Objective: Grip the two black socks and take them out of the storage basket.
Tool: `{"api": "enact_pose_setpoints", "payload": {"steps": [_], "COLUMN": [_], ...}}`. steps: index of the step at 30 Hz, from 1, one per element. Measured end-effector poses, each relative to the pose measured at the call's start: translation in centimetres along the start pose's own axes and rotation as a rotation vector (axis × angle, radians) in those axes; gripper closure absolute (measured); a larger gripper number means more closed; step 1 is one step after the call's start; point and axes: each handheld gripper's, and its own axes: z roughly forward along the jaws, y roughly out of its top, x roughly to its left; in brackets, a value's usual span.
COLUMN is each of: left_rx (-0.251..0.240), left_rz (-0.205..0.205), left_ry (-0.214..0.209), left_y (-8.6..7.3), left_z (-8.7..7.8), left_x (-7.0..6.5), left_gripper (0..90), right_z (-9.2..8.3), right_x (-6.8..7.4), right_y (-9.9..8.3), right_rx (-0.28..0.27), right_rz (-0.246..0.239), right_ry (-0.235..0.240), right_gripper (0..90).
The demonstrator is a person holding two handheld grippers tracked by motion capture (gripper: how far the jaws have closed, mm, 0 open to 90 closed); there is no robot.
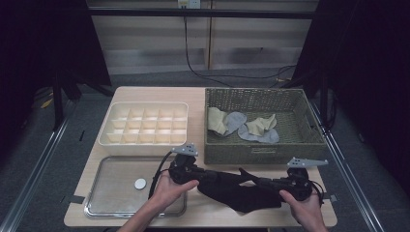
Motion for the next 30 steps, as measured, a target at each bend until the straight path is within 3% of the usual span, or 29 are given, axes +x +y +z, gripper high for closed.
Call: {"api": "enact_pose_setpoints", "payload": {"steps": [5,9,13,16,18,22,30], "left_rx": [-0.015,-0.040,-0.078,-0.074,-0.056,-0.016,0.030], "left_rz": [-0.028,-0.044,-0.064,-0.043,-0.011,0.011,0.025], "left_ry": [0.018,0.028,0.052,0.054,0.030,-0.011,-0.057], "left_y": [0.1,0.1,0.1,0.3,0.3,0.3,0.3], "left_z": [-0.2,-0.6,-2.0,-2.4,-2.0,-0.4,2.2], "left_x": [0.4,0.8,1.1,0.7,-0.1,-1.4,-2.2], "left_gripper": [86.4,83.0,77.2,76.0,73.2,66.9,63.8], "right_z": [-0.5,-0.8,-1.5,-1.7,-1.6,-0.9,1.3], "right_x": [1.2,1.6,1.7,1.6,1.6,1.7,2.4], "right_y": [-0.1,0.1,0.4,0.5,0.6,0.8,2.2], "right_rx": [-0.001,-0.018,-0.039,-0.041,-0.043,-0.037,-0.020], "right_rz": [-0.011,-0.009,-0.014,-0.013,-0.010,-0.008,-0.036], "right_ry": [0.073,0.105,0.135,0.143,0.141,0.141,0.153], "right_gripper": [90.0,90.0,90.0,90.0,90.0,90.0,89.6]}}
